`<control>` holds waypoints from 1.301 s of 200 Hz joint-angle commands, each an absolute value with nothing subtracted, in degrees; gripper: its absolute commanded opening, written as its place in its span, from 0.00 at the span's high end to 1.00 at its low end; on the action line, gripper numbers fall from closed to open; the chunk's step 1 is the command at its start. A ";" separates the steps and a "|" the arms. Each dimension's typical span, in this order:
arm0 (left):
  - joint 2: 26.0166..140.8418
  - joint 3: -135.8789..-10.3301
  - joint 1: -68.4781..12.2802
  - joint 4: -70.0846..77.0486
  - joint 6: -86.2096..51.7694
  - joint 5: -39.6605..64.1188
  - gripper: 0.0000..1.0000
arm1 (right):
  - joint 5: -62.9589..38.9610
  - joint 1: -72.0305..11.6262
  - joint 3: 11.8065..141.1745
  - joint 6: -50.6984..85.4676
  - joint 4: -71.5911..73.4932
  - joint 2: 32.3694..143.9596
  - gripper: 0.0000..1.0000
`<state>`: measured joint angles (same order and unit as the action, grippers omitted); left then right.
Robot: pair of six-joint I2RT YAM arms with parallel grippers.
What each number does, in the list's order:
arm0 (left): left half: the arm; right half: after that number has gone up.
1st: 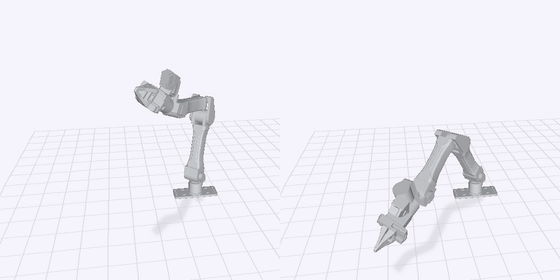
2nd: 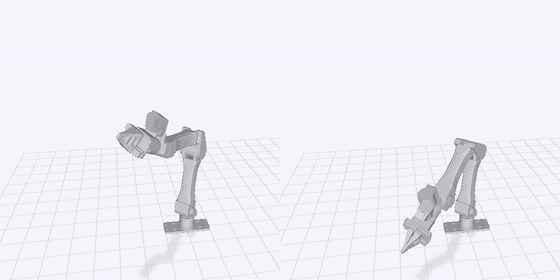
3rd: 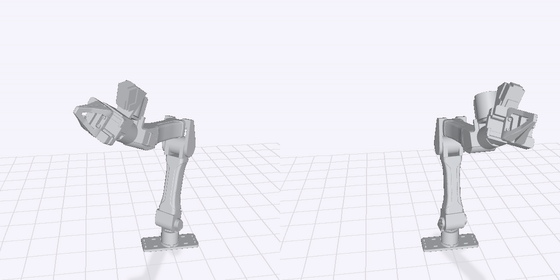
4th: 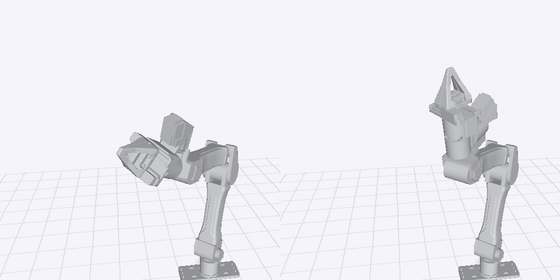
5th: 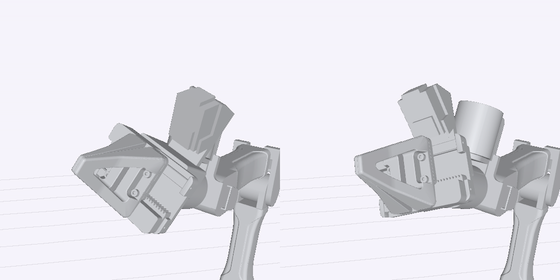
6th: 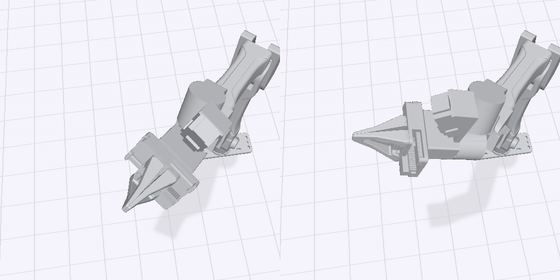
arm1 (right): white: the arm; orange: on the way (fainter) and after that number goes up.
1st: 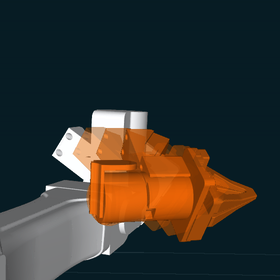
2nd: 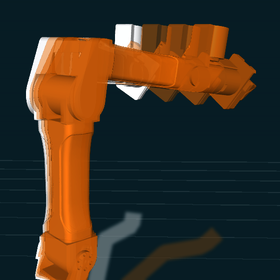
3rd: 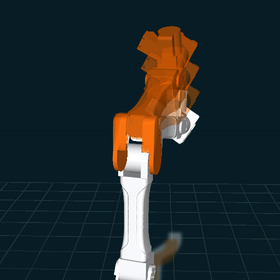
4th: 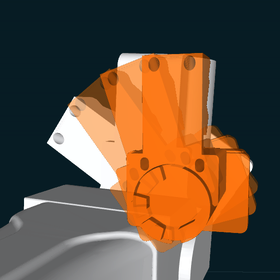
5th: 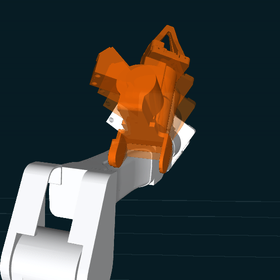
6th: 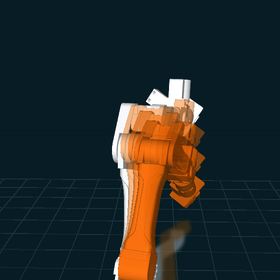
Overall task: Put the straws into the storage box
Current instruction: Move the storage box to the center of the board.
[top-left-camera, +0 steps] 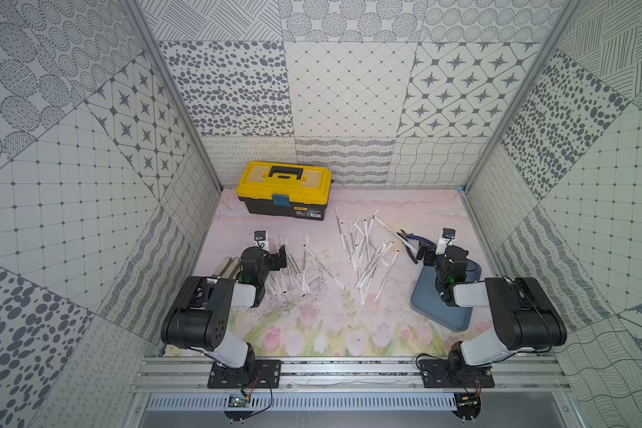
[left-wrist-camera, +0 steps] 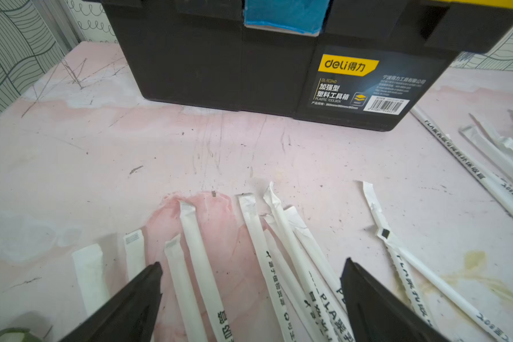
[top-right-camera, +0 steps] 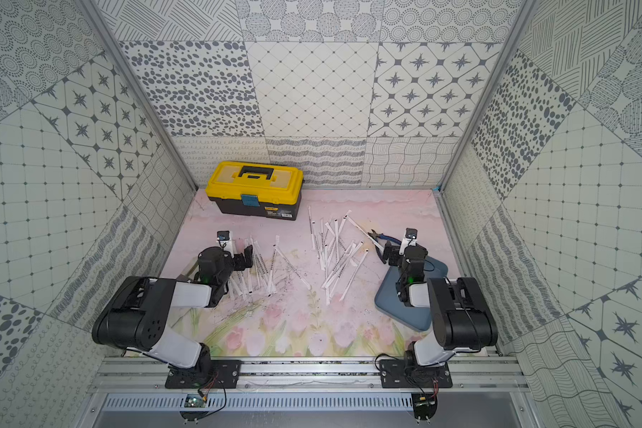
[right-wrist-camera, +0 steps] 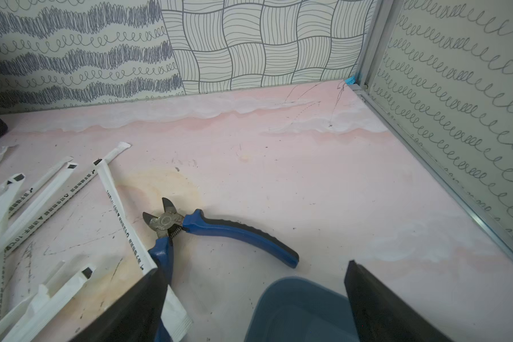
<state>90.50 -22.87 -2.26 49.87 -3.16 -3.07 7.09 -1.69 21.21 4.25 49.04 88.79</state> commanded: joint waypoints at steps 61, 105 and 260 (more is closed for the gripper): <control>90.69 -23.52 -1.58 49.66 -2.46 -0.76 0.01 | 7.46 -1.94 22.29 3.87 49.76 88.78 0.01; 84.36 -24.07 -3.64 44.54 -1.11 -4.58 0.02 | 7.68 -2.77 23.73 2.81 45.21 85.28 0.01; 67.21 -58.66 -21.69 -25.31 -27.42 -6.83 0.27 | 10.26 -13.35 48.68 39.77 -44.53 69.47 0.32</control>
